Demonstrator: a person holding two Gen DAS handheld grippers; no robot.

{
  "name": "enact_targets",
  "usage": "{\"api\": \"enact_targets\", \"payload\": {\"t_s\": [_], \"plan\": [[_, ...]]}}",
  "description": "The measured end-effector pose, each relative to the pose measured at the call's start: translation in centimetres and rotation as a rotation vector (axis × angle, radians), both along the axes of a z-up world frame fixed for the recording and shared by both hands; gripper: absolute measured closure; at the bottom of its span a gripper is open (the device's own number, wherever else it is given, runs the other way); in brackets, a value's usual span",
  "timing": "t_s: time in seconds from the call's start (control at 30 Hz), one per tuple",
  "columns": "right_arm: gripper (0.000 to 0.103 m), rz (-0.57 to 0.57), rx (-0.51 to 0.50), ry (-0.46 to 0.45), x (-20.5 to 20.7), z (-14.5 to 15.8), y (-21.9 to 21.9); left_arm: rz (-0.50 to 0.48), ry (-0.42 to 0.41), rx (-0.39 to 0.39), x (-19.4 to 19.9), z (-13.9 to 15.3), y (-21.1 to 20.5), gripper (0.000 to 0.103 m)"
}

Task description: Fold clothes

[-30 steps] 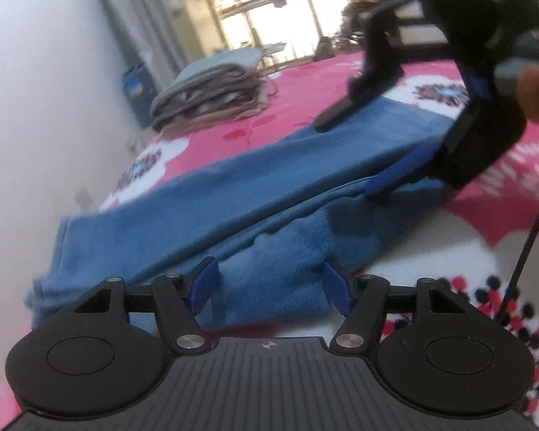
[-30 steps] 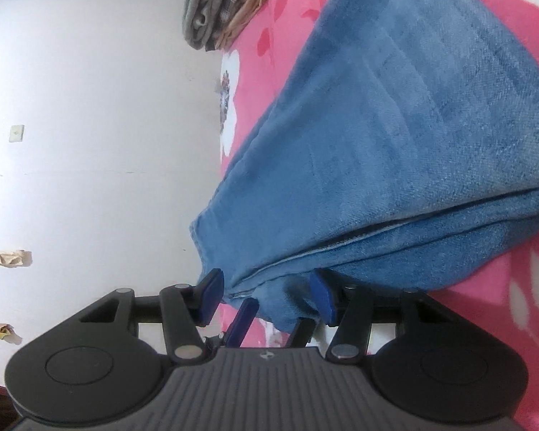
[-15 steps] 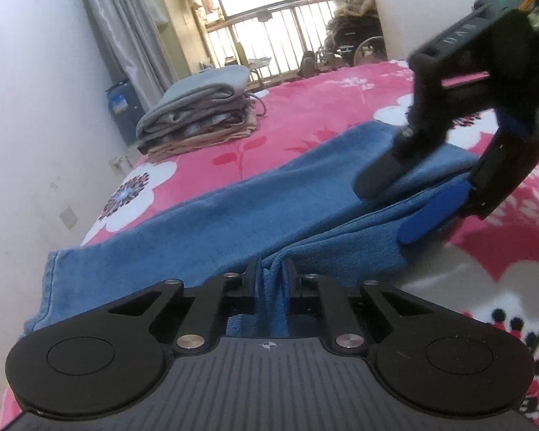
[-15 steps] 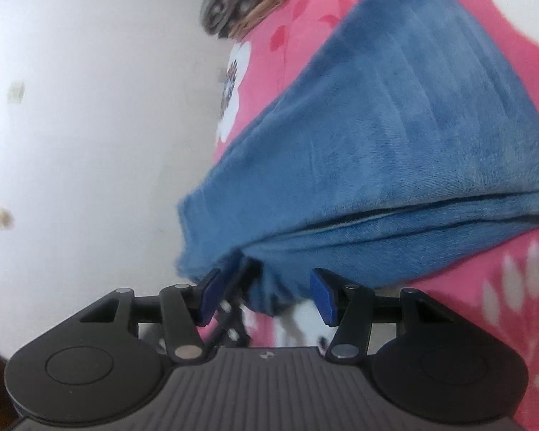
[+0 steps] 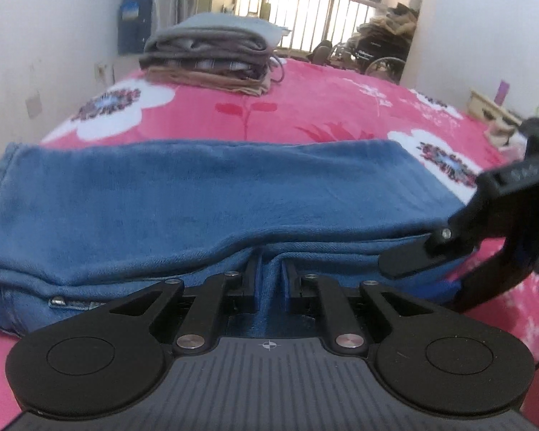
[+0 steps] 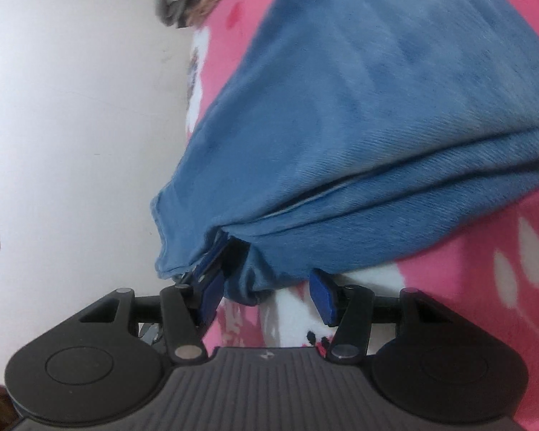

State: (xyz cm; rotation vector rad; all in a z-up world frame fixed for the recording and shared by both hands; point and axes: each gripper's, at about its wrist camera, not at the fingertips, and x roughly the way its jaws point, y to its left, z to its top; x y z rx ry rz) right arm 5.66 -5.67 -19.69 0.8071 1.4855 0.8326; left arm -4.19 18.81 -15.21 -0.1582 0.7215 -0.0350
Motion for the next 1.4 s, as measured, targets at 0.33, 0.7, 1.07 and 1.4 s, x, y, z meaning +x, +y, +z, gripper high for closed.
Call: {"api": "enact_targets", "payload": {"t_s": [0.33, 0.7, 1.07, 1.4], "plan": [[0.047, -0.078, 0.113, 0.036, 0.4, 0.2, -0.9, -0.009, 0.019, -0.109, -0.5, 1.0, 1.6, 0.082], [0.047, -0.125, 0.316, 0.182, 0.8, -0.5, -1.7, -0.259, -0.028, 0.180, -3.3, 3.0, -3.8, 0.052], [0.047, -0.162, 0.372, 0.178, 1.3, -0.3, -3.1, -0.118, -0.086, 0.204, -1.6, 3.3, -3.4, 0.086], [0.047, 0.031, 0.218, 0.032, 0.3, 1.3, -1.0, -0.041, -0.071, 0.025, -0.6, 3.4, -1.3, 0.091]]}}
